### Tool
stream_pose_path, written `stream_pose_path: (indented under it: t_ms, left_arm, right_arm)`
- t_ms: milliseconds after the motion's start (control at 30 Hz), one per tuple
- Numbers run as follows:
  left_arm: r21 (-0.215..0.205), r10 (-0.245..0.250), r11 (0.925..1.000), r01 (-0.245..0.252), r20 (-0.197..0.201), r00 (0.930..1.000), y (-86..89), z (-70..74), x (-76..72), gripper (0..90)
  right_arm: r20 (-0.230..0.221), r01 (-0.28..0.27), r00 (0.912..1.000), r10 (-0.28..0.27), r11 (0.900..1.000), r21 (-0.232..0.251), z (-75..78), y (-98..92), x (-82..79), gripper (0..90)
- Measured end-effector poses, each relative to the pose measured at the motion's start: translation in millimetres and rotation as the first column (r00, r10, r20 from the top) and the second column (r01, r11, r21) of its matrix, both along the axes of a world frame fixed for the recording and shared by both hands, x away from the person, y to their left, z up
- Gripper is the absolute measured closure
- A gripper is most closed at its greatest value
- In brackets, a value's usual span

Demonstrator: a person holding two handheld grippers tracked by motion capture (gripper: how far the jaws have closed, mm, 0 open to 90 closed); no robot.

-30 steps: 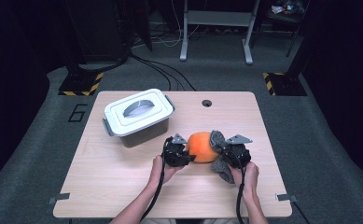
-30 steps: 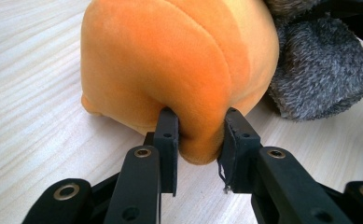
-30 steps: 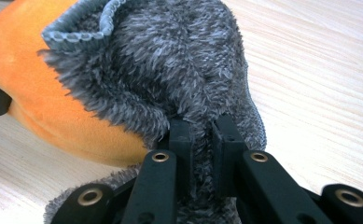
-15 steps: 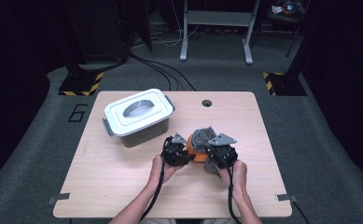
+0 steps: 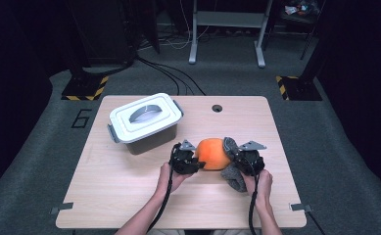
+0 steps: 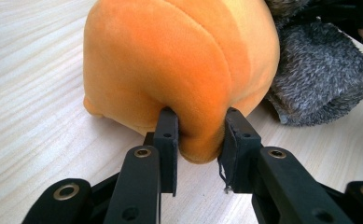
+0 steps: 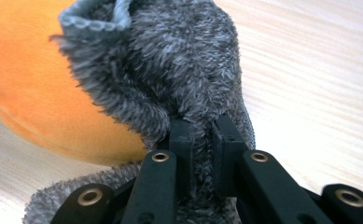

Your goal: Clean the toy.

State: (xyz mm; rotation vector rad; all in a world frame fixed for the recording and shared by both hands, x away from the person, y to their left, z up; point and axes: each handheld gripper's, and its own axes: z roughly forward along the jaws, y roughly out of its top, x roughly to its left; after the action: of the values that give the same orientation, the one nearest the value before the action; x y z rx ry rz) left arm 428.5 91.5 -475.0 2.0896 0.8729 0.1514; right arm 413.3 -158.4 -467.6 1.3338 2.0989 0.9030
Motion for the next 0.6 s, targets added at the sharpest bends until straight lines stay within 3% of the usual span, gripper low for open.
stream_pose_path:
  t_ms: [133, 233, 333, 467, 533, 600]
  left_arm:
    - [-0.006, 0.003, 1.0000, -0.003, 0.003, 1.0000, 0.2, -0.1, -1.0, 67.3]
    - [0.013, 0.003, 0.9999, -0.003, 0.029, 0.9996, 1.1, -0.4, -3.9, 57.4]
    - [0.071, -0.013, 0.9975, 0.007, 0.079, 0.9968, -0.6, -1.6, -9.2, 48.2]
    - [0.155, -0.016, 0.9879, -0.007, 0.145, 0.9893, -9.1, -3.7, -11.8, 36.6]
    - [0.184, -0.023, 0.9829, -0.011, 0.180, 0.9834, -14.9, -5.0, -12.4, 39.4]
    - [0.199, -0.028, 0.9799, -0.015, 0.208, 0.9778, -18.3, -5.3, -12.7, 54.4]
  right_arm:
    - [0.008, 0.004, 1.0000, -0.004, 1.000, -0.001, 0.7, 1.9, 0.2, 80.6]
    - [0.008, -0.002, 1.0000, 0.002, 1.000, -0.003, 1.1, 1.2, 0.6, 80.5]
    - [0.005, 0.003, 1.0000, -0.003, 1.000, 0.000, 1.1, 1.4, 0.6, 80.6]
    - [0.009, -0.001, 1.0000, 0.001, 1.000, -0.004, 1.6, 1.9, 1.1, 80.5]
    - [0.005, -0.002, 1.0000, 0.002, 1.000, -0.004, 2.4, 2.6, 1.1, 80.6]
    - [0.011, 0.001, 0.9999, -0.001, 1.000, -0.006, 2.3, 3.1, 1.0, 80.6]
